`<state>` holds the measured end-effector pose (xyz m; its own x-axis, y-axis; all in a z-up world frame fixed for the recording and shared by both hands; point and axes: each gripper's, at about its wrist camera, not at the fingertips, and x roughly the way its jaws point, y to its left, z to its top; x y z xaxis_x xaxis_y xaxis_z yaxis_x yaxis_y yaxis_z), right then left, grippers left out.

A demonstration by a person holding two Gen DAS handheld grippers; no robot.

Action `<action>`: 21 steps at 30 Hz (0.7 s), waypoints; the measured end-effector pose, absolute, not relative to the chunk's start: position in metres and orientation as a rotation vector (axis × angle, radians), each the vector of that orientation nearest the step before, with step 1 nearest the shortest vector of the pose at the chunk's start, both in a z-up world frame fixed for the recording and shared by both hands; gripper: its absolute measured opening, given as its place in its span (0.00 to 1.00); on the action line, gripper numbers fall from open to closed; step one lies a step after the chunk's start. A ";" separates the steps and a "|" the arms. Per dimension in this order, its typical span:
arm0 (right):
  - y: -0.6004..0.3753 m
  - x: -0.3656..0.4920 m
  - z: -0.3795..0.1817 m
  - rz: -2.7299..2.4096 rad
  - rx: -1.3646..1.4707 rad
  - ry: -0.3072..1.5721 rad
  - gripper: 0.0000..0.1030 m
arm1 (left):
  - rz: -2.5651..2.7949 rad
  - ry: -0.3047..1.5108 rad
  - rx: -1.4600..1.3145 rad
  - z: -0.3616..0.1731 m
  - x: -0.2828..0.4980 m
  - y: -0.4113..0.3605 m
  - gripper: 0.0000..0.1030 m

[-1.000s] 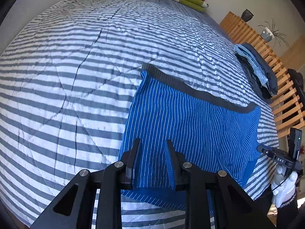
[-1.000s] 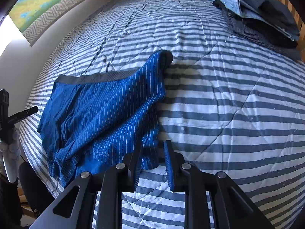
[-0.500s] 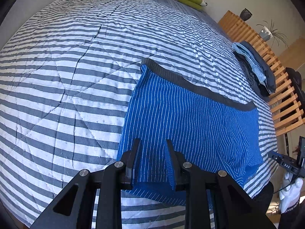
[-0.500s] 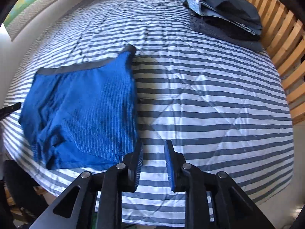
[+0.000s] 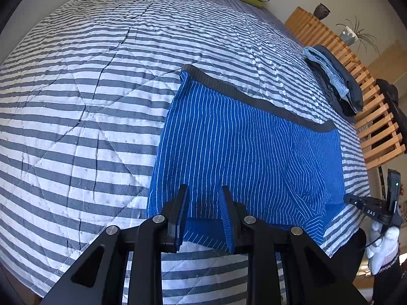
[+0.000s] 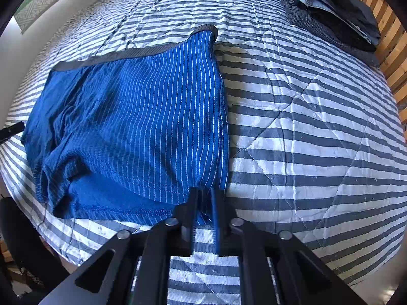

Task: Fold small clothes
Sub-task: 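Grasp the waistband with the right tool and lift it slightly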

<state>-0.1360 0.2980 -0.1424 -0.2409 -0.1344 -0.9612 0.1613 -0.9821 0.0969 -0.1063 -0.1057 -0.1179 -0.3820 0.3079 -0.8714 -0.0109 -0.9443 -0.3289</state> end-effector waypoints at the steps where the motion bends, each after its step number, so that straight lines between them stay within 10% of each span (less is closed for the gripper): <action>1: 0.306 -0.134 -0.137 -2.336 1.792 -0.020 0.03 | 2.423 -0.395 -1.615 -0.116 -0.104 -0.103 0.25; 8: 0.344 -0.147 -0.110 -2.313 1.693 -0.297 0.25 | 2.380 -0.216 -1.497 -0.081 -0.081 -0.037 0.25; 21: 0.316 -0.289 -0.134 -2.222 1.669 -0.498 0.34 | 2.048 -0.073 -1.395 -0.083 -0.077 0.156 0.25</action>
<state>-0.2891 0.3160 -0.1345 -0.2687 -0.4497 -0.8518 0.0429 -0.8890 0.4559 -0.0770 0.1559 -0.0826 -0.2225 0.5375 -0.8134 -0.4785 -0.7871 -0.3892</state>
